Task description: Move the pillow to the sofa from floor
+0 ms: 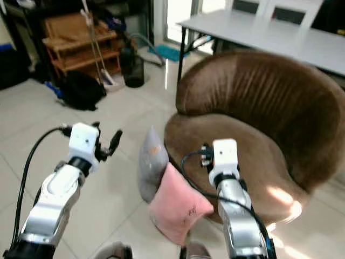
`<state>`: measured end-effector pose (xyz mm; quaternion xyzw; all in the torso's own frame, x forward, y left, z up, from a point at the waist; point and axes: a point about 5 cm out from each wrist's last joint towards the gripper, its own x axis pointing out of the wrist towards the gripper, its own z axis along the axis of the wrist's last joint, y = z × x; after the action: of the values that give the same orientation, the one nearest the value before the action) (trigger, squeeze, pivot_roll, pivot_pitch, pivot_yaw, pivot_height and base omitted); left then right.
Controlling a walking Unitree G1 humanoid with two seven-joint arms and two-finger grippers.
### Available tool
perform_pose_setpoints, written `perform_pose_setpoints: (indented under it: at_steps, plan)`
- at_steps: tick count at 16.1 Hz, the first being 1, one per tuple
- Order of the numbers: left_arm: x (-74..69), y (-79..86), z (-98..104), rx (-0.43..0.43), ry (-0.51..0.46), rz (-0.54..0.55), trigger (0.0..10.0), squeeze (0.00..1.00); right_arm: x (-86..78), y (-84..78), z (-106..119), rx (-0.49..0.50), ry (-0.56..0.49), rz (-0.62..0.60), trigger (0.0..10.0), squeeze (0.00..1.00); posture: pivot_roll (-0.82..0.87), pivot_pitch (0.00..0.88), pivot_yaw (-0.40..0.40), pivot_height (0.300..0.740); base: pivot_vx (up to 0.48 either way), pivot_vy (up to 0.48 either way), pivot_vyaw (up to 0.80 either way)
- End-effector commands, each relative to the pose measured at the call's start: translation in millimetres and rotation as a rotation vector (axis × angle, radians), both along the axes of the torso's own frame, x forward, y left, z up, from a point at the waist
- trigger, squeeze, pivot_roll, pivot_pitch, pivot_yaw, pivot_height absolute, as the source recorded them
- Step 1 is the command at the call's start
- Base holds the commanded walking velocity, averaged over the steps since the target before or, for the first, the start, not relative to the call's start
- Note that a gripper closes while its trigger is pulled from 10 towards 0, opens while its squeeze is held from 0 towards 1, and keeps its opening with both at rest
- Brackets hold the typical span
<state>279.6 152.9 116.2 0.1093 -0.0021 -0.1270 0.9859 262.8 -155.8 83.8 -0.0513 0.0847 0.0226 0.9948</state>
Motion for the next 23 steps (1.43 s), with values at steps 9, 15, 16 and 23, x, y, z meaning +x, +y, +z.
perform_pose_setpoints:
  at_steps: [9, 15, 16, 23]
  plan:
    - [0.0, 2.9, 1.8, -0.012, -0.017, 0.034, 10.0, 0.0, 0.5, -0.8, 1.1, -0.021, 0.0, 0.02, 10.0, 0.0, -0.06, 0.022, -0.01, 0.607, 0.0, 0.0, 0.0]
    - [-1.6, 3.4, -0.8, -0.024, 0.001, 0.037, 10.0, 0.0, 0.0, -2.4, 0.0, -0.047, 0.014, 0.012, 10.0, 0.0, -0.06, 0.033, -0.015, 0.607, 0.0, 0.0, 0.0]
    - [-1.8, 3.3, -1.0, -0.027, 0.004, 0.037, 10.0, 0.0, -0.3, -1.8, -0.1, -0.045, 0.015, 0.013, 10.0, 0.0, -0.06, 0.034, -0.015, 0.607, 0.251, 0.0, 0.0]
    - [-1.3, 3.7, -1.8, -0.035, 0.01, 0.036, 10.0, 0.0, -0.4, -1.0, -0.3, -0.043, 0.021, 0.011, 10.0, 0.0, -0.06, 0.035, -0.018, 0.607, 0.261, 0.0, -0.47]
